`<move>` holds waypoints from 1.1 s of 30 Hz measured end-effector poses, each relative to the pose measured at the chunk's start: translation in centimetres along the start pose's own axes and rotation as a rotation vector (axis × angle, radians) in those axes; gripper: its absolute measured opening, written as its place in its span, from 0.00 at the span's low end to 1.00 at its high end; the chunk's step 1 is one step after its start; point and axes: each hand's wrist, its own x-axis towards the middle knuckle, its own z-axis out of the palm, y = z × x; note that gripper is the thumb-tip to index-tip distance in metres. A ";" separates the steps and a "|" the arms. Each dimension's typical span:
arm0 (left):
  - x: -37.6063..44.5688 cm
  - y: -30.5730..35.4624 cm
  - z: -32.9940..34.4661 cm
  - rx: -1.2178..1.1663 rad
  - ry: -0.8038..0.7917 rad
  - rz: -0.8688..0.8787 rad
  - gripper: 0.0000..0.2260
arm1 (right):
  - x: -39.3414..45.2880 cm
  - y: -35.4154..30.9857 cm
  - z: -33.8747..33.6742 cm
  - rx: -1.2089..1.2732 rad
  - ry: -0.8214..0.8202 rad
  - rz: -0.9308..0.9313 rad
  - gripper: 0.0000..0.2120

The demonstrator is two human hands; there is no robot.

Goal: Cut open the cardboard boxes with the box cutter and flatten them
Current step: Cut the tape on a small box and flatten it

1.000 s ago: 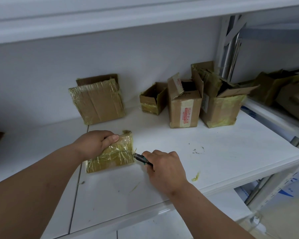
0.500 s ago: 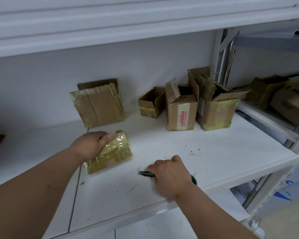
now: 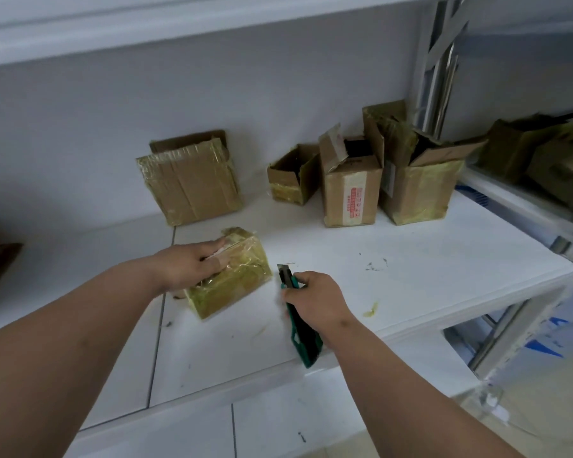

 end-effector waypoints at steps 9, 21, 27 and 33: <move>0.2 1.0 1.3 -0.072 0.135 0.046 0.24 | -0.8 -1.1 1.1 0.293 0.003 0.015 0.10; 0.6 1.9 1.2 -0.099 0.139 0.062 0.22 | 0.0 -1.2 2.3 0.318 0.074 -0.011 0.08; 0.8 2.0 1.2 -0.103 0.128 0.052 0.22 | 0.6 -1.6 3.1 0.399 0.098 0.002 0.08; 1.0 2.5 1.1 -0.104 0.117 0.041 0.22 | 0.8 -1.8 4.5 0.421 0.159 0.014 0.08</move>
